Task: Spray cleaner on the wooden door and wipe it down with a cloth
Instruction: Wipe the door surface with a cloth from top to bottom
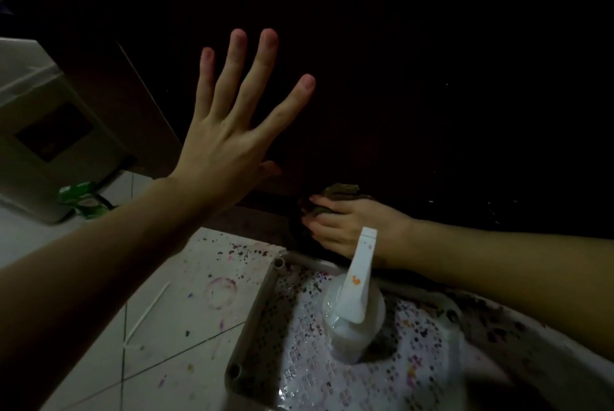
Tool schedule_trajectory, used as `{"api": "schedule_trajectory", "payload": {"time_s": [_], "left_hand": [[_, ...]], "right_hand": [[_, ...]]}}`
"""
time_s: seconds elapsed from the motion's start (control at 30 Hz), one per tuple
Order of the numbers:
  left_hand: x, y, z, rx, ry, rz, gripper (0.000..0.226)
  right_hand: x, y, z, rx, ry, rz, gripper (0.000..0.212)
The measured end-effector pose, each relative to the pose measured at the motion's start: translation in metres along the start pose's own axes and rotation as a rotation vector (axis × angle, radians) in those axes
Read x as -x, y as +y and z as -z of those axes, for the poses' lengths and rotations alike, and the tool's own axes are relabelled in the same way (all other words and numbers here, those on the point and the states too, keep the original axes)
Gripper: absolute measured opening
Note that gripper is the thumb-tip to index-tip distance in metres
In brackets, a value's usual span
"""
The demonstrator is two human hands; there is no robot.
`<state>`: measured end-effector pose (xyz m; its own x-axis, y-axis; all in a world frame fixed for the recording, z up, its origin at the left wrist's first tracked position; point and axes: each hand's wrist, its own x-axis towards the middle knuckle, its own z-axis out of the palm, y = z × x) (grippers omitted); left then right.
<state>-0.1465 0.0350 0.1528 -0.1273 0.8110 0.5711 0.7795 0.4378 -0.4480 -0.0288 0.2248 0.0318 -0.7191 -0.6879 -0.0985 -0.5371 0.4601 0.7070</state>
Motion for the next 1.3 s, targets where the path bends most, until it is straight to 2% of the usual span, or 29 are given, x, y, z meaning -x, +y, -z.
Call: {"api": "schedule_trajectory", "payload": {"time_s": [0.07,0.27,0.37,0.47,0.6,0.73,0.83,0.97,1.07,1.2,1.3], "left_hand": [[-0.001,0.002,0.001,0.013,-0.008,-0.001,0.123],[-0.003,0.006,0.003,0.004,-0.03,-0.031,0.128],[-0.007,0.013,0.004,-0.018,-0.045,-0.075,0.128],[-0.01,0.02,0.002,-0.039,-0.038,-0.105,0.128],[-0.014,0.026,0.001,-0.038,-0.033,-0.132,0.124],[-0.018,0.034,0.004,-0.059,-0.012,-0.186,0.115],[-0.025,0.047,0.004,-0.09,0.005,-0.259,0.122],[-0.041,0.079,0.008,-0.078,0.011,-0.378,0.123],[-0.051,0.095,0.012,-0.054,0.03,-0.401,0.119],[-0.052,0.094,0.012,-0.083,0.056,-0.402,0.119],[-0.052,0.096,0.011,-0.073,0.07,-0.387,0.106]], "right_hand": [[0.024,0.0,0.009,-0.007,0.027,-0.011,0.032],[0.118,-0.011,0.009,-0.039,-0.161,0.017,0.066],[0.124,-0.017,0.001,0.008,-0.129,-0.079,0.083],[0.088,-0.015,0.013,0.047,-0.083,-0.033,0.068],[0.052,-0.012,0.015,0.058,-0.132,-0.004,0.055],[0.11,-0.013,0.022,0.19,-0.164,0.04,0.06],[0.176,-0.018,0.021,0.214,-0.231,0.023,0.06],[0.237,-0.029,0.0,0.245,-0.325,-0.013,0.075],[0.233,-0.027,0.004,0.084,-0.198,-0.071,0.07],[0.161,-0.001,0.042,0.005,0.012,-0.13,0.057],[0.129,0.014,0.049,0.039,-0.052,-0.158,0.052]]}}
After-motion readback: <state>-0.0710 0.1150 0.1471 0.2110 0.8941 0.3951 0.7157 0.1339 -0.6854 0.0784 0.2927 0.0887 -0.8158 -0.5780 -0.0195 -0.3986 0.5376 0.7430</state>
